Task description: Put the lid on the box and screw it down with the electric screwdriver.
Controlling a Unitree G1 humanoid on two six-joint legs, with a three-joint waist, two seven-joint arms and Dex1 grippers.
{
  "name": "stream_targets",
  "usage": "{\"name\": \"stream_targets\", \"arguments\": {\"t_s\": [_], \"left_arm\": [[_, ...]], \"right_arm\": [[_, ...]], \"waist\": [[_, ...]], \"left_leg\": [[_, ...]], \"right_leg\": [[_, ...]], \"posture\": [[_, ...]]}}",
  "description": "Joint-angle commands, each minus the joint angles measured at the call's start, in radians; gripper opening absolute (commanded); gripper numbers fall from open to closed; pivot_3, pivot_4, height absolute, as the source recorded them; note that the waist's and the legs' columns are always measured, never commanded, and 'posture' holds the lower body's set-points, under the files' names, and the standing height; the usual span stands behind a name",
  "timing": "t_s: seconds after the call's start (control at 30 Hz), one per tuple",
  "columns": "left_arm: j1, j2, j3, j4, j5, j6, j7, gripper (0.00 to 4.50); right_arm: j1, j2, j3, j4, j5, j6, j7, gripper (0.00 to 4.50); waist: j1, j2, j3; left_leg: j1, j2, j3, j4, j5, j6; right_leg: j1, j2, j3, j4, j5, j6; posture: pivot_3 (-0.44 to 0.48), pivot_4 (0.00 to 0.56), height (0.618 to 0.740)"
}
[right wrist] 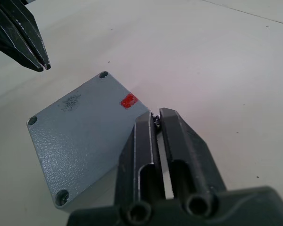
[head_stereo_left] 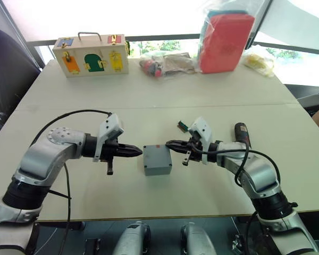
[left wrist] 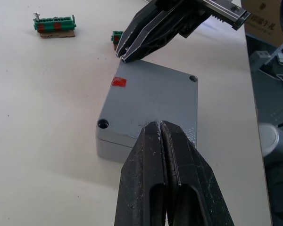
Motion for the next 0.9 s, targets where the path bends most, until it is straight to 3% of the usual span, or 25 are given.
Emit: {"name": "stream_targets", "arguments": {"t_s": [0.03,0.13,0.23,0.4,0.57,0.8,0.9], "left_arm": [[-0.017,0.000,0.003,-0.018,-0.014,0.001,0.001,0.00],[-0.024,-0.006,0.002,-0.017,-0.014,-0.001,0.002,0.00],[-0.046,-0.024,-0.002,-0.012,-0.017,-0.009,0.000,0.00],[-0.110,-0.063,-0.030,-0.004,-0.014,-0.035,-0.026,0.00],[-0.171,-0.120,-0.078,0.005,-0.001,-0.080,-0.054,0.00],[-0.199,-0.149,-0.158,0.037,0.061,-0.203,-0.123,0.00],[-0.194,-0.163,-0.175,0.046,0.081,-0.240,-0.132,0.00]], "right_arm": [[-0.008,-0.010,-0.013,-0.024,0.006,-0.001,0.006,1.88],[-0.009,-0.032,-0.031,-0.048,0.018,0.020,0.013,3.20],[-0.028,-0.067,-0.117,-0.119,0.090,0.114,0.005,4.14],[-0.156,-0.171,-0.336,-0.165,0.252,0.479,-0.069,4.14],[-0.350,-0.310,-0.431,-0.070,0.292,0.923,-0.145,4.33],[-0.355,-0.648,-0.248,0.177,0.505,0.985,-0.251,4.33],[-0.358,-0.720,-0.141,0.264,0.573,0.985,-0.302,4.33]], "waist": [[0.000,0.000,0.000],[0.001,0.000,0.000],[0.003,0.000,0.000],[0.007,0.000,0.000],[0.020,0.000,0.000],[0.020,0.000,0.000],[0.018,0.000,0.000]], "left_leg": [[0.000,0.000,0.000,0.000,0.000,0.000],[0.000,0.000,0.000,0.000,0.000,0.000],[0.000,0.000,0.000,0.000,0.000,0.000],[0.000,0.000,0.000,0.001,0.000,0.000],[0.000,0.000,0.000,0.000,-0.001,0.001],[0.000,-0.001,0.001,0.001,-0.003,0.005],[0.000,0.000,0.002,0.001,-0.003,0.005]], "right_leg": [[0.000,0.000,0.000,0.000,0.000,0.000],[0.000,0.000,0.000,0.000,0.000,0.000],[0.000,0.000,0.000,0.000,0.000,0.000],[0.000,0.000,0.000,0.000,0.000,0.000],[0.000,-0.001,0.000,-0.001,-0.001,-0.001],[0.001,-0.004,0.000,-0.002,-0.001,-0.002],[0.000,-0.003,0.000,-0.003,-0.001,-0.002]], "posture": [[0.000,0.150,0.740],[0.000,0.150,0.740],[0.000,0.150,0.740],[0.000,0.150,0.740],[0.000,0.150,0.740],[0.000,0.150,0.740],[0.000,0.150,0.740]]}}
